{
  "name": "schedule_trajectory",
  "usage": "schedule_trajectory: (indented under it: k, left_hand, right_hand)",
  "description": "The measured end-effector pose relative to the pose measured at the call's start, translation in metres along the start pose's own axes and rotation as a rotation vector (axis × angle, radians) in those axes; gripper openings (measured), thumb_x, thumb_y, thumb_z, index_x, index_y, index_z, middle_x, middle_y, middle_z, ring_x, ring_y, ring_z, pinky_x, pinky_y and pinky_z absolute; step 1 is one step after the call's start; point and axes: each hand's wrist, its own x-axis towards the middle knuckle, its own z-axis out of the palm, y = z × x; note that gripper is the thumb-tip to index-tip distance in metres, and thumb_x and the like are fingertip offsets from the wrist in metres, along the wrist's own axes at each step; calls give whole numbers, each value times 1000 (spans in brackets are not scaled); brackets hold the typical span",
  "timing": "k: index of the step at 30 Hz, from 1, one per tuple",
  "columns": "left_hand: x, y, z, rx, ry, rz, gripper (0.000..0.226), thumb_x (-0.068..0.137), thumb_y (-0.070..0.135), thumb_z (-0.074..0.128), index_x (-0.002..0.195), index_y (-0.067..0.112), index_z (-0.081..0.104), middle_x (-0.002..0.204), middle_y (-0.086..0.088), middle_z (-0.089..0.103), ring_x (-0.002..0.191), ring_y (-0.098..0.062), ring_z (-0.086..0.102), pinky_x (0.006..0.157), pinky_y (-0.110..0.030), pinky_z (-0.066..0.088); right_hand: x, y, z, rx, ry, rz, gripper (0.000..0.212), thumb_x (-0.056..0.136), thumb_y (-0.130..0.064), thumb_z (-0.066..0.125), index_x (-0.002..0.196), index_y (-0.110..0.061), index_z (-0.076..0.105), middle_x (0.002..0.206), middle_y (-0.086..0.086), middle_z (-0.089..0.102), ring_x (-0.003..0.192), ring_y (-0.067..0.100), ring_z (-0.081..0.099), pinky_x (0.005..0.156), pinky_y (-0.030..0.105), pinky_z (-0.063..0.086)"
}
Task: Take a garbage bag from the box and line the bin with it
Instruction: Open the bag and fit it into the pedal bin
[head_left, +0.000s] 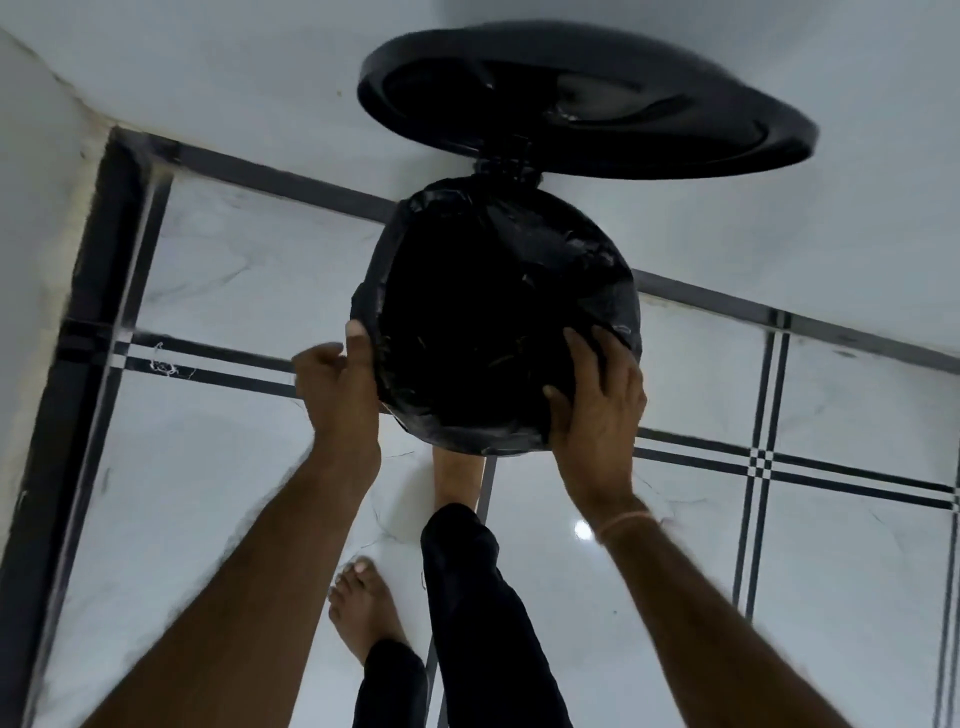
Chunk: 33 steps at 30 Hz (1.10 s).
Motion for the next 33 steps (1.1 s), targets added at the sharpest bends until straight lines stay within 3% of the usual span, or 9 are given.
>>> schedule_trajectory:
  k: [2,5,8,10,14,16,22,26,33]
  left_hand:
    - [-12,0,-6,-159,-134,-224,36,103,55,51,111,21,62,108,1,68,98,-15,65,78,-34,56]
    - [-18,-5,-11,-323,-272,-388,33,103,49,54,119,24,67,113,3,72,105,-17,69,77,-31,58]
    - [-18,-8,-12,-438,-253,-471,22,102,41,59,105,21,67,101,2,69,85,-12,64,53,-18,53]
    - [-17,-10,-10,-484,-250,-476,22,104,39,56,107,21,66,104,1,68,84,-12,63,46,-15,51]
    - [-9,-16,-6,-542,-227,-442,32,106,32,52,132,15,62,121,-5,70,103,-18,69,70,-26,65]
    - [-5,-17,-5,-538,-226,-436,25,106,28,53,124,15,65,117,-4,72,103,-17,71,68,-26,65]
    - [11,-17,-5,-507,-271,-439,24,107,14,53,127,9,64,120,-9,72,106,-20,70,72,-26,65]
    - [19,-6,-7,-401,-320,-402,30,104,-7,42,107,11,66,95,-2,76,93,-17,71,67,-23,62]
    - [13,12,-15,-357,-391,-288,26,107,30,49,111,15,70,93,3,82,88,-11,78,72,-26,64]
  right_hand:
    - [-11,-5,-3,276,79,322,59,97,-25,69,149,-16,44,150,10,43,132,18,43,110,26,41]
    - [-12,-9,-6,853,28,899,36,96,-32,71,126,-19,58,122,5,66,101,21,64,80,34,54]
    - [-18,-1,-8,1236,-59,1059,19,98,-33,67,88,-18,64,75,-6,60,62,9,49,48,20,35]
    - [-20,3,-7,1434,-50,1080,19,94,-36,67,86,-19,64,71,-9,60,56,4,48,44,15,36]
    - [-21,12,4,1645,3,1144,27,98,-34,59,108,-12,70,93,-1,77,78,7,74,69,18,61]
    - [-18,18,8,1696,5,1153,28,101,-31,57,113,-8,69,100,2,79,88,11,77,79,23,63]
    - [-5,21,3,1704,5,1241,26,106,-21,51,114,-1,67,94,7,79,81,15,78,67,25,64]
    - [2,24,-5,1619,29,1187,20,108,-6,47,107,-2,66,91,7,78,88,17,74,68,23,63]
    - [16,26,-15,1610,-31,1141,42,103,-40,53,125,-6,65,116,11,76,104,21,74,95,33,59]
